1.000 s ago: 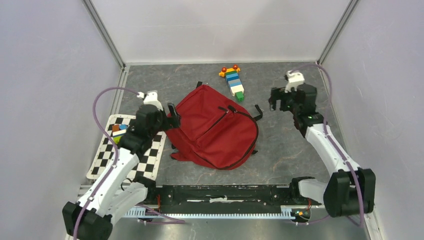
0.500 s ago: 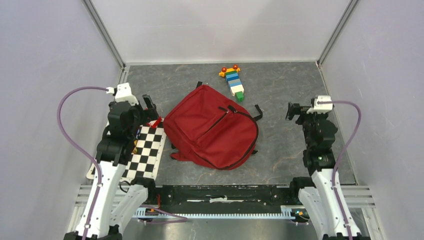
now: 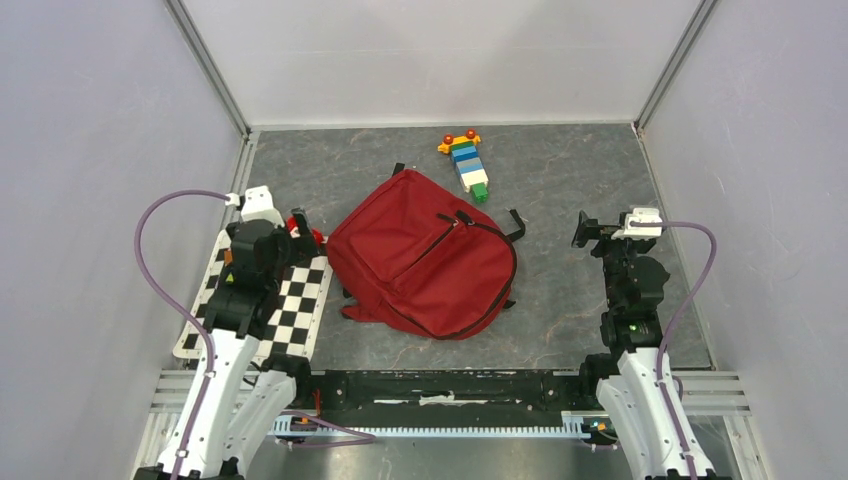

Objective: Pack the student bag
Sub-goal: Reset both arms

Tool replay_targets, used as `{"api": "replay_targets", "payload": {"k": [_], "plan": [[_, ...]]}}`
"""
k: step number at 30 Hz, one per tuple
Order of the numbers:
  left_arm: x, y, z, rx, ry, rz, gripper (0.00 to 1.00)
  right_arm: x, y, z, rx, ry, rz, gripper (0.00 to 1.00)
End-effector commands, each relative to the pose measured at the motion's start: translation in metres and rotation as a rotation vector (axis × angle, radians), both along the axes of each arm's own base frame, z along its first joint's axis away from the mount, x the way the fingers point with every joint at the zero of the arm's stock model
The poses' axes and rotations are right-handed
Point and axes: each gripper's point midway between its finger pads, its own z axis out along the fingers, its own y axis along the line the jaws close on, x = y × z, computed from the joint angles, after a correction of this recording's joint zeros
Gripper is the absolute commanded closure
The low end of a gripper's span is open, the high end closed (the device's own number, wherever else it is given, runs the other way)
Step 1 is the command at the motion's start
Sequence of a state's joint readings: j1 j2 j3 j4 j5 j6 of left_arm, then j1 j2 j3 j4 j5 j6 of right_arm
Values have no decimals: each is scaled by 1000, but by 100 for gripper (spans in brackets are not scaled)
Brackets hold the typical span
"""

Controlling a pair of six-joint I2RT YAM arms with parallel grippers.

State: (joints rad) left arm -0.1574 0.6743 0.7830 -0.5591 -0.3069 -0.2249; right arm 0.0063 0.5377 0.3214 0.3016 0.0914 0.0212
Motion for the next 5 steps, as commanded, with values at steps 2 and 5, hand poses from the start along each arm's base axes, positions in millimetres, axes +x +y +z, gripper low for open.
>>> {"api": "replay_targets", "payload": {"k": [2, 5], "plan": [[7, -2, 18, -17, -97, -8, 0, -1, -3, 17, -10, -67, -16, 2], [7, -3, 19, -22, -103, -13, 0, -3, -4, 17, -10, -75, -20, 2]]}}
